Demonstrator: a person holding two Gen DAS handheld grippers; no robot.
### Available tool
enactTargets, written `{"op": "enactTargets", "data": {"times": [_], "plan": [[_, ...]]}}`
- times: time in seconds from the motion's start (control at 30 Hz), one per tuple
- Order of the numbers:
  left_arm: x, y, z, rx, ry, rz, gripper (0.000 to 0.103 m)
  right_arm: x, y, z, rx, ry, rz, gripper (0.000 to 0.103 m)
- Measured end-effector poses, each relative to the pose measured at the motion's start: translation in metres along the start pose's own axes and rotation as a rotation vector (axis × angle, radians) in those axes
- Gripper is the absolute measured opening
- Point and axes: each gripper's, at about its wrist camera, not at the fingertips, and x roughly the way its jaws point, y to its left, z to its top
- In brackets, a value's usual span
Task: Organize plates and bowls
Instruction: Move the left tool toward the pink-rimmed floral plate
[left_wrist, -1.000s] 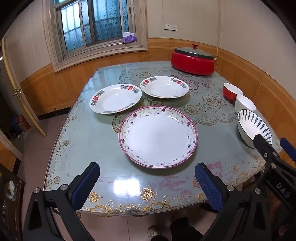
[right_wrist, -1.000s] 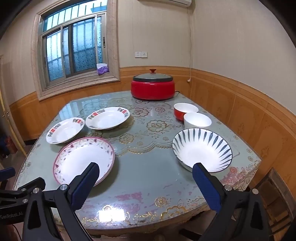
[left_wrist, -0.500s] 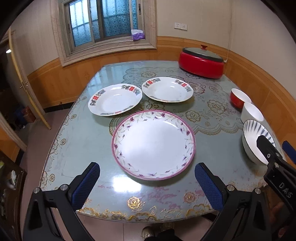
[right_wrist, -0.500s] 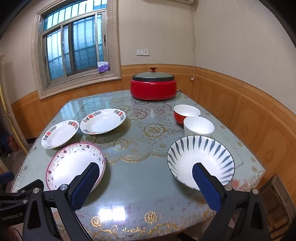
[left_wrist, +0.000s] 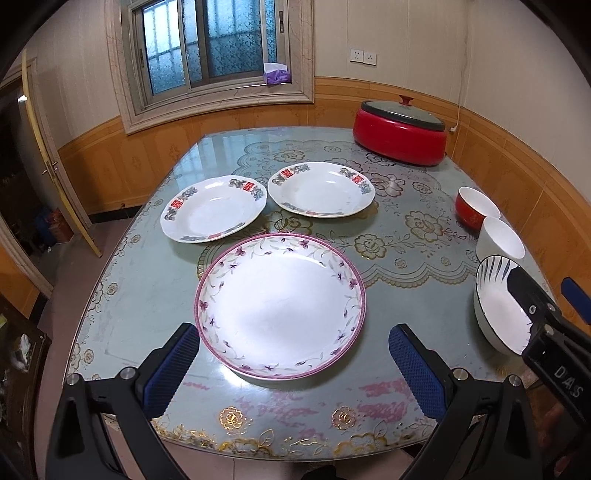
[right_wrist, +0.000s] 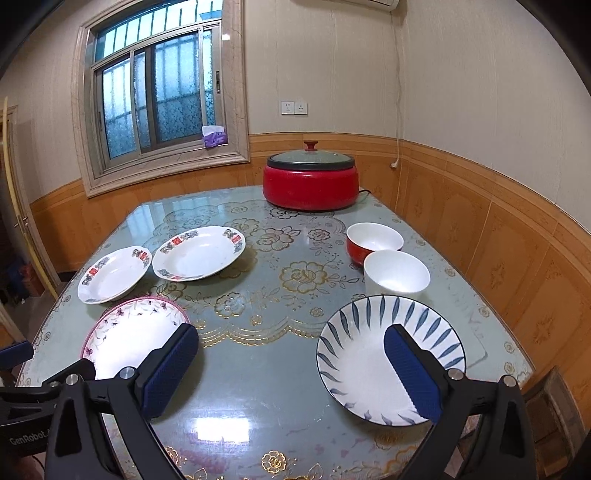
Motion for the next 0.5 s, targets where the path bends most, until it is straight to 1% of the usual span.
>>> {"op": "enactTargets", "data": {"times": [0.3, 0.5], "plan": [[0.01, -0.003, -0.001, -0.027, 0.017, 0.002, 0.103, 0.014, 0.004, 0.007, -0.02, 0.005, 0.029, 0.103], [0.017, -0.001, -0.008, -0.048, 0.041, 0.009, 0.103, 0.019, 0.011, 0.002, -0.047, 0.014, 0.053, 0.103]]}}
